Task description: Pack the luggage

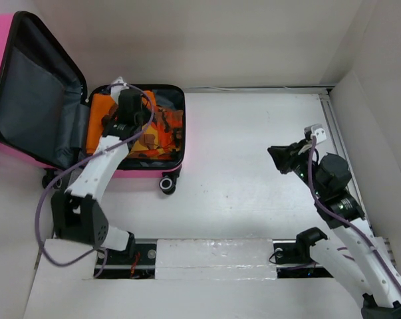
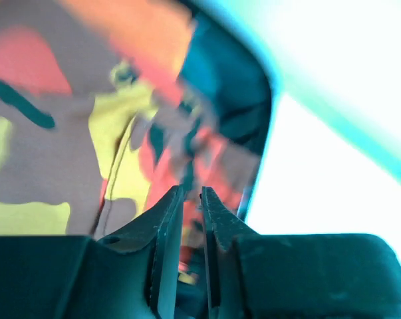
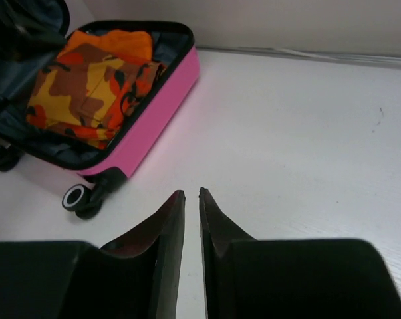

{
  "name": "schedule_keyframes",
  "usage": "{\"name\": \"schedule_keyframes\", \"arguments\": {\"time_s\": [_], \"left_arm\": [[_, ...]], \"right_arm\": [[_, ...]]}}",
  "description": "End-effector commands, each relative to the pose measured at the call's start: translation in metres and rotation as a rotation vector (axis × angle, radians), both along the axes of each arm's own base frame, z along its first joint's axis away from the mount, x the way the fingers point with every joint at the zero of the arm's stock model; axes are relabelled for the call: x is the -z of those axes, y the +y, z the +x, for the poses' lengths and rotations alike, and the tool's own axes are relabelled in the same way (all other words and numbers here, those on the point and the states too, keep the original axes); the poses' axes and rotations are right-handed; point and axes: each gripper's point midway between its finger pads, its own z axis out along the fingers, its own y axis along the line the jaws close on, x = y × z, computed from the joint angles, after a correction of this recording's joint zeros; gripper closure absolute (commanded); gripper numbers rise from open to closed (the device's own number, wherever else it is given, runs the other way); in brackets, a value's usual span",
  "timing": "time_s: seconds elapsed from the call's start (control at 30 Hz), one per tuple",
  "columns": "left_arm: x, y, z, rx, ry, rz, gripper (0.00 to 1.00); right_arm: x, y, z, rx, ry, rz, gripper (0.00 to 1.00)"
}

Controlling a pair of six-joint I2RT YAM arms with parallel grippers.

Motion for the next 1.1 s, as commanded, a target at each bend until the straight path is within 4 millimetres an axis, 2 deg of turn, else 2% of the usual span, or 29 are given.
{"name": "schedule_keyframes", "arguments": {"time_s": [0.0,0.07,0.1,0.13,0.17,0.2,0.27,0.3,0.33,0.37,0.4,0.43,0.47,0.5,0.53,0.57,0.63,0.67,0.73,0.77,0.8,0.87,0.9,1.0,1.03,1.07], "left_arm": [[-0.106,0.038,-0.027,-0.157,-0.247,0.045,0.86],[-0.127,0.059,-0.048,-0.253,-0.273,0.076,0.8],[-0.142,0.078,-0.071,-0.34,-0.289,0.096,0.76],[-0.149,0.087,-0.083,-0.386,-0.306,0.087,0.69],[-0.155,0.094,-0.094,-0.418,-0.32,0.094,0.65],[-0.159,0.107,-0.115,-0.477,-0.337,0.101,0.57],[-0.163,0.126,-0.133,-0.545,-0.346,0.105,0.43],[-0.156,0.143,-0.153,-0.614,-0.31,0.126,0.39],[-0.151,0.149,-0.164,-0.653,-0.286,0.136,0.36],[-0.145,0.155,-0.176,-0.694,-0.262,0.149,0.34],[-0.136,0.161,-0.186,-0.758,-0.261,0.114,0.32],[-0.121,0.17,-0.205,-0.815,-0.247,0.137,0.24],[-0.118,0.173,-0.211,-0.831,-0.256,0.141,0.23],[-0.116,0.176,-0.216,-0.844,-0.267,0.152,0.16],[-0.111,0.179,-0.219,-0.856,-0.265,0.168,0.06],[-0.115,0.184,-0.226,-0.891,-0.279,0.182,0.0],[-0.117,0.189,-0.226,-0.927,-0.265,0.226,0.0],[-0.119,0.199,-0.225,-0.979,-0.218,0.308,0.0],[-0.119,0.211,-0.221,-1.021,-0.147,0.361,0.0],[-0.13,0.219,-0.221,-1.06,-0.15,0.337,0.0],[-0.116,0.236,-0.222,-1.093,-0.051,0.345,0.0],[-0.119,0.249,-0.228,-1.112,-0.034,0.332,0.0],[-0.127,0.258,-0.233,-1.143,-0.099,0.33,0.0],[-0.132,0.262,-0.235,-1.135,-0.075,0.4,0.0],[-0.122,0.266,-0.229,-1.146,-0.011,0.423,0.0],[-0.121,0.267,-0.224,-1.144,-0.002,0.427,0.0]], "right_arm": [[-0.019,0.014,-0.001,-0.071,-0.061,0.017,0.8],[-0.024,0.015,-0.003,-0.085,-0.07,0.02,0.8],[-0.027,0.018,-0.005,-0.106,-0.087,0.015,0.8],[-0.027,0.018,-0.005,-0.107,-0.087,0.015,0.79],[-0.024,0.02,-0.004,-0.119,-0.084,0.004,0.77],[-0.026,0.023,-0.006,-0.142,-0.093,0.007,0.76],[-0.023,0.029,-0.008,-0.177,-0.083,0.004,0.69],[-0.026,0.033,-0.012,-0.213,-0.101,-0.001,0.65],[-0.026,0.035,-0.014,-0.226,-0.102,-0.001,0.59],[-0.028,0.035,-0.014,-0.226,-0.111,0.001,0.48],[-0.028,0.035,-0.014,-0.226,-0.111,0.001,0.42],[-0.028,0.036,-0.015,-0.235,-0.111,0.001,0.38],[-0.028,0.036,-0.014,-0.235,-0.116,-0.006,0.35],[-0.028,0.036,-0.014,-0.235,-0.116,-0.006,0.31],[-0.024,0.037,-0.015,-0.246,-0.108,-0.009,0.3],[-0.024,0.039,-0.017,-0.255,-0.108,-0.008,0.29],[-0.024,0.041,-0.016,-0.264,-0.11,-0.008,0.27],[-0.024,0.041,-0.016,-0.264,-0.109,-0.008,0.27],[-0.024,0.041,-0.016,-0.264,-0.109,-0.008,0.27],[-0.024,0.043,-0.017,-0.273,-0.11,-0.008,0.27],[-0.024,0.043,-0.017,-0.273,-0.11,-0.008,0.27],[-0.026,0.042,-0.019,-0.273,-0.118,-0.006,0.27],[-0.026,0.042,-0.019,-0.273,-0.119,-0.006,0.27],[-0.026,0.042,-0.019,-0.273,-0.119,-0.006,0.27],[-0.026,0.042,-0.019,-0.273,-0.119,-0.006,0.27],[-0.026,0.042,-0.019,-0.273,-0.119,-0.006,0.27]]}}
